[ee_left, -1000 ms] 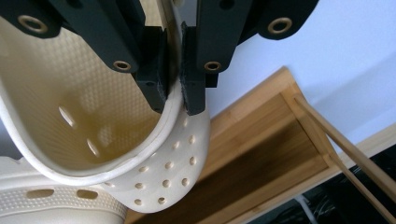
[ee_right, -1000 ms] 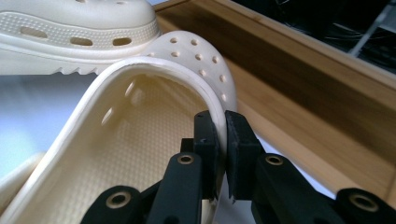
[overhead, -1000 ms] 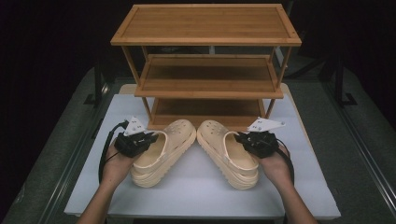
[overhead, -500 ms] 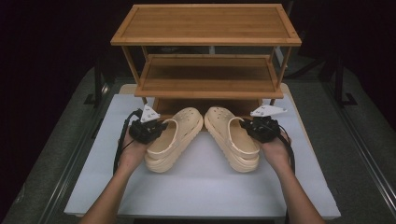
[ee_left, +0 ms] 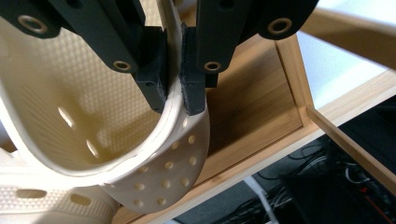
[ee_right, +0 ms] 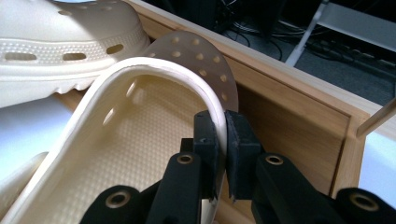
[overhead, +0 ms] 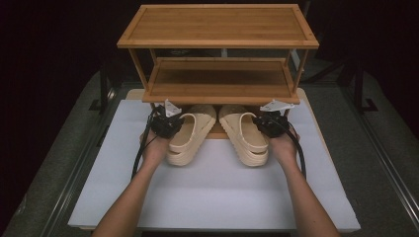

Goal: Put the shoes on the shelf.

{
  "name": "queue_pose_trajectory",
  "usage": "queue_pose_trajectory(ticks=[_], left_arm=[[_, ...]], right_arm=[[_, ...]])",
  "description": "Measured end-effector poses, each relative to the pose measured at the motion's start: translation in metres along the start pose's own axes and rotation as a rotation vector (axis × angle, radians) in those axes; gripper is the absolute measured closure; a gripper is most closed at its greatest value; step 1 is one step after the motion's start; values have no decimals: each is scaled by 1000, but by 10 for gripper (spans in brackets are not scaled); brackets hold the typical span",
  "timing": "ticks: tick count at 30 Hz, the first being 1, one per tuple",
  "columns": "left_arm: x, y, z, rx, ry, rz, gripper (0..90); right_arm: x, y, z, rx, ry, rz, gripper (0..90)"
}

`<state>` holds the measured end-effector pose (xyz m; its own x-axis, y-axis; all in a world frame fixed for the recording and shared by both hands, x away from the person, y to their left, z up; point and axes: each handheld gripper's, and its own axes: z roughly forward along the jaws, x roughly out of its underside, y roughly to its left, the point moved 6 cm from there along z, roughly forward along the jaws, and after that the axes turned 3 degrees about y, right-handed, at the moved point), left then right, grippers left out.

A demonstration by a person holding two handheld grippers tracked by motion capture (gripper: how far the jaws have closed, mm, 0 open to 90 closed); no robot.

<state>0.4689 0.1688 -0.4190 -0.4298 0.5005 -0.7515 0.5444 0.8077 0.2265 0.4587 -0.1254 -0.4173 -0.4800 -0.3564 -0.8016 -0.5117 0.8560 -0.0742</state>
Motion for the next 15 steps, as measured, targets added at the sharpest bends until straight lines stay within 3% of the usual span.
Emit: queue_pose_trajectory(ticks=[7, 15], left_arm=[[-3, -4, 15, -46, -4, 22, 831], [-6, -12, 19, -48, -13, 21, 813]], right_arm=[[-3, -2, 15, 36, 4, -10, 834], [-4, 1, 23, 52, -5, -11, 826]])
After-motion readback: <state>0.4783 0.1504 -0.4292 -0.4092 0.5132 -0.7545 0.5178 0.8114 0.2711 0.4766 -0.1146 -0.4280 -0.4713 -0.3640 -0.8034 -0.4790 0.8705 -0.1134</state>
